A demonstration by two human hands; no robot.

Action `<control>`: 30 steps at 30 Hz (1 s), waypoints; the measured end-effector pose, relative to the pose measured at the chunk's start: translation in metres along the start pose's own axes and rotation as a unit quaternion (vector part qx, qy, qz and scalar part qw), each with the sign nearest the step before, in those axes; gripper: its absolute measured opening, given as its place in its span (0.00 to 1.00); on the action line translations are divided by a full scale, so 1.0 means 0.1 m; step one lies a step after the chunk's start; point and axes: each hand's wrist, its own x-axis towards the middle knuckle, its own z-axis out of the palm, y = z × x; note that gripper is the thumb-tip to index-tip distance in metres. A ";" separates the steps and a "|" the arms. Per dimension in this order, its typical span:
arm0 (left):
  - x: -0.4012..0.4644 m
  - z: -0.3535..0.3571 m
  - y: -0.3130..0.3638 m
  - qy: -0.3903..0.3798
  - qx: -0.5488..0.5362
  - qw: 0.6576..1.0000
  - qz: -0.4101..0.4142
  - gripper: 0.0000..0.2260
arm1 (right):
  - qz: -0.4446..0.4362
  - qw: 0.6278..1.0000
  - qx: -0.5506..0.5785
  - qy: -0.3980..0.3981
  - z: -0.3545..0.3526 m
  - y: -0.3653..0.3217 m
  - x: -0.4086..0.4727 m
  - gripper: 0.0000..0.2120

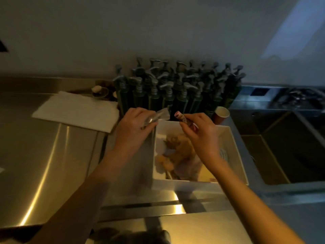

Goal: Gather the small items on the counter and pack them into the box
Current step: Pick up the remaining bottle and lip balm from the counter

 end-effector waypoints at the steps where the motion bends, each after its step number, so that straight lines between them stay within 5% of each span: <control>1: -0.02 0.12 0.12 -0.006 -0.001 1.000 -0.003 0.14 | 0.004 1.000 -0.002 0.000 -0.12 0.12 -0.06 0.10; 10: -0.17 0.71 0.77 -0.078 -0.102 0.991 -0.049 0.14 | 0.074 0.997 0.026 0.004 -0.66 0.72 -0.52 0.10; 24: -0.02 0.92 0.67 -0.124 -0.063 0.989 -0.043 0.20 | 0.119 0.992 -0.007 0.034 -0.67 0.78 -0.63 0.11; 30: 0.00 0.85 0.61 -0.114 -0.037 0.993 -0.014 0.15 | 0.145 0.989 -0.012 0.000 -0.49 0.79 -0.65 0.12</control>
